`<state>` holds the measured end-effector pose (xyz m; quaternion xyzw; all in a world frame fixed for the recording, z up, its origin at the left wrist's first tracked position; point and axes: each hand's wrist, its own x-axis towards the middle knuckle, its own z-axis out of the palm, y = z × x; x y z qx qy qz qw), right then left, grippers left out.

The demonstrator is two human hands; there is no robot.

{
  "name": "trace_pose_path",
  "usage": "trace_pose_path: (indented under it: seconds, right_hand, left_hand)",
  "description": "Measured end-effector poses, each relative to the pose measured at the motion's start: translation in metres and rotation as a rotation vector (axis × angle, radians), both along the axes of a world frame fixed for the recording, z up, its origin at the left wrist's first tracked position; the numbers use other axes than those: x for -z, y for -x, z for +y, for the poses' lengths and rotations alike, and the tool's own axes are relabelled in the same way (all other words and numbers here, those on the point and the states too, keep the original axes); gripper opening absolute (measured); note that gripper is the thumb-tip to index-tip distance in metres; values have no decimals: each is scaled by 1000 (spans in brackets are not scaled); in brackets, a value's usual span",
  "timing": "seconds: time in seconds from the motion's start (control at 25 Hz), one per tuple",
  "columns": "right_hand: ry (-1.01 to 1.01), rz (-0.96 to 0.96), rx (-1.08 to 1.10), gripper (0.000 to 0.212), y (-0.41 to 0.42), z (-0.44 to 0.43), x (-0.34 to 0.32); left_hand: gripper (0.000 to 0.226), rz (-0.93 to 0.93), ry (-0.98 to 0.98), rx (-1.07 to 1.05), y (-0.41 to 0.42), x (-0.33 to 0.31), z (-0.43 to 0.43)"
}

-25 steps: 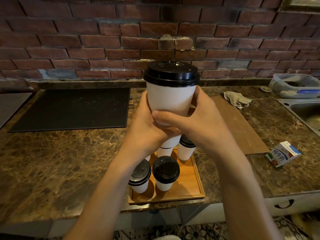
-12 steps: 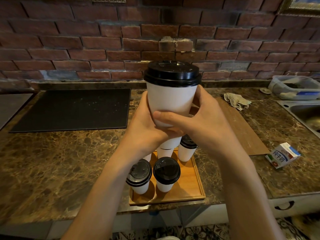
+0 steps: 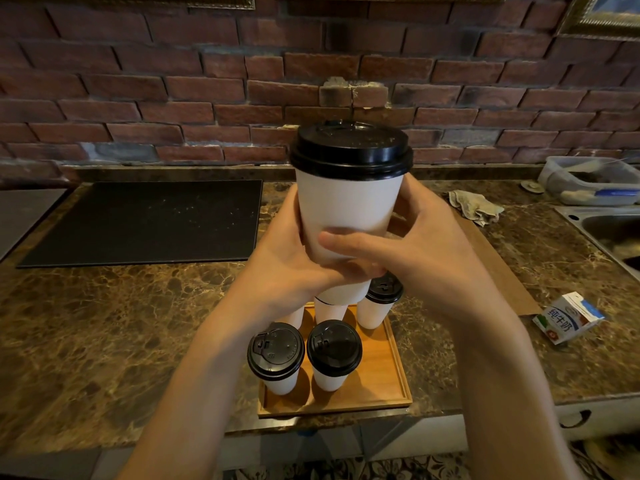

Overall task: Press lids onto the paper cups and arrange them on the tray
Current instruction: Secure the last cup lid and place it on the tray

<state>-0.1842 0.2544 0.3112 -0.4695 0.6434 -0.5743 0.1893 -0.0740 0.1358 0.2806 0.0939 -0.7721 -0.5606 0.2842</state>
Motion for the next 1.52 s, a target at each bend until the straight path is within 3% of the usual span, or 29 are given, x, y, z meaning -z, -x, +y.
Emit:
trace_pose_path:
  seconds: [0.32,0.6,0.72,1.08,1.24,1.52]
  right_hand:
    - [-24,-58,-157,62,12,2,5]
    - [-81,-98,-222,60,18,1,8]
    - [-93,-72,-197,61,19,-2,8]
    - [-87,-24,-46,82,8,-9,6]
    - [-77,-1,53,82,2,-16,10]
    - [-87,0,108,82,0,-21,15]
  left_hand:
    - [76,-16,-39,118,-5,-1,-4]
    - [83,-26,-58,150,-1,3,-7]
    - [78,-29,-47,129,-1,4,-9]
    - [95,3,-39,-29,6,7,-7]
    - [82,14,-52,-88,12,10,-6]
    - [84,-19,-60,-100,16,17,-10]
